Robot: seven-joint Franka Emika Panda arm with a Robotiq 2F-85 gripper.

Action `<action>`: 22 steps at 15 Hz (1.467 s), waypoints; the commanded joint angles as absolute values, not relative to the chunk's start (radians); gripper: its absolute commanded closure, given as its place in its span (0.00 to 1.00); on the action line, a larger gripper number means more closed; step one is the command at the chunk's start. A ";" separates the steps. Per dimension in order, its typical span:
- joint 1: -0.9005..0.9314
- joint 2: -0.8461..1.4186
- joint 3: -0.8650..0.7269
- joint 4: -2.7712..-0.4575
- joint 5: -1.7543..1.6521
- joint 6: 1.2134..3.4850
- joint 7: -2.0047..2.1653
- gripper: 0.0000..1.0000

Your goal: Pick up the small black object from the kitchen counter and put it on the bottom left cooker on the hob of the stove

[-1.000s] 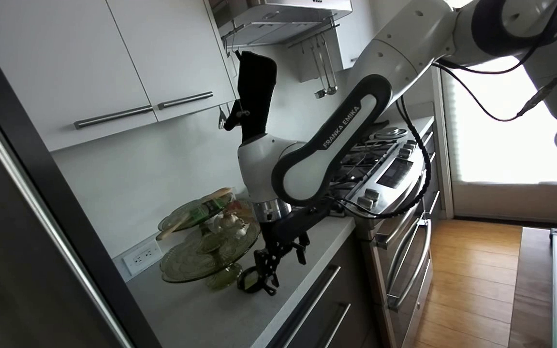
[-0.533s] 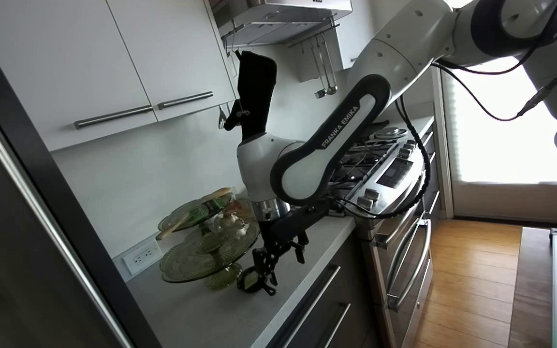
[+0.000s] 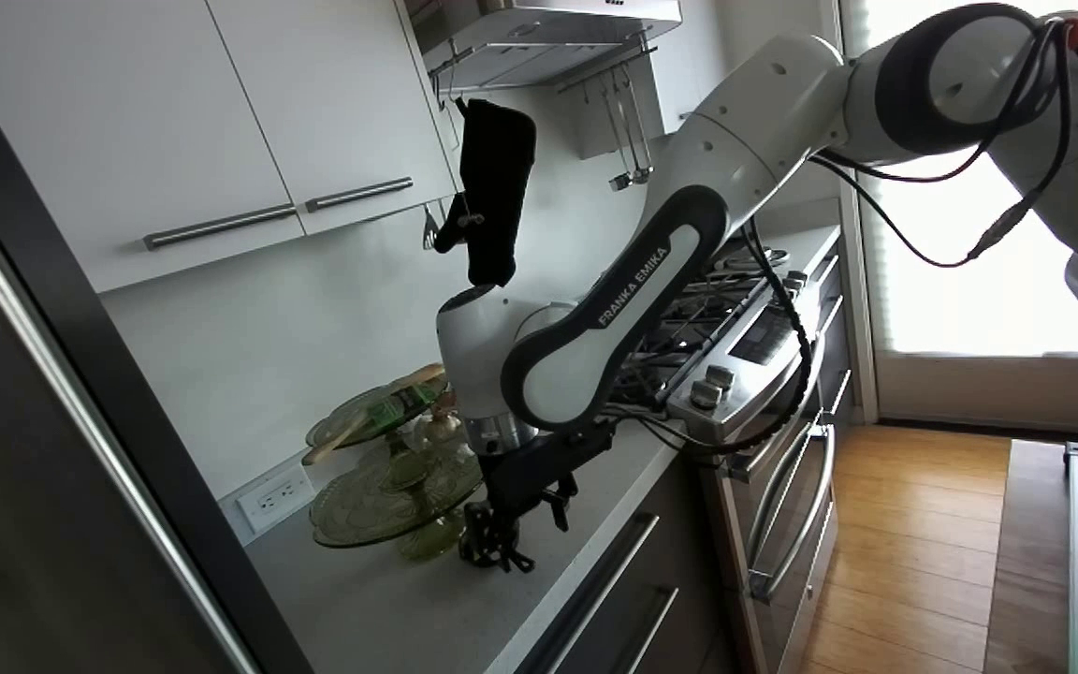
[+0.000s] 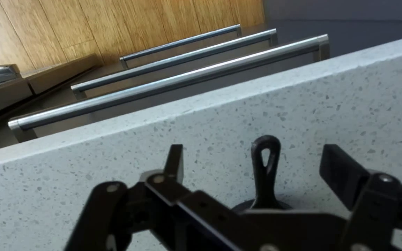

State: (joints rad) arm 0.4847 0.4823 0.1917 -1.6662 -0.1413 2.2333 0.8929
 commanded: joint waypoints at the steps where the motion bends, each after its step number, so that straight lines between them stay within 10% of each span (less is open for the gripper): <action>1: 0.528 0.554 0.146 -1.587 -0.193 2.251 0.958 0.00; 4: 0.540 0.593 0.127 -1.542 -0.206 2.259 0.963 0.03; 11: 0.553 0.644 0.110 -1.475 -0.194 2.243 0.955 0.63; 16: 0.562 0.657 0.105 -1.461 -0.193 2.237 0.952 0.78; 18: 0.566 0.654 0.102 -1.461 -0.195 2.230 0.955 1.00; 22: 0.573 0.624 0.088 -1.492 -0.205 2.248 0.979 0.95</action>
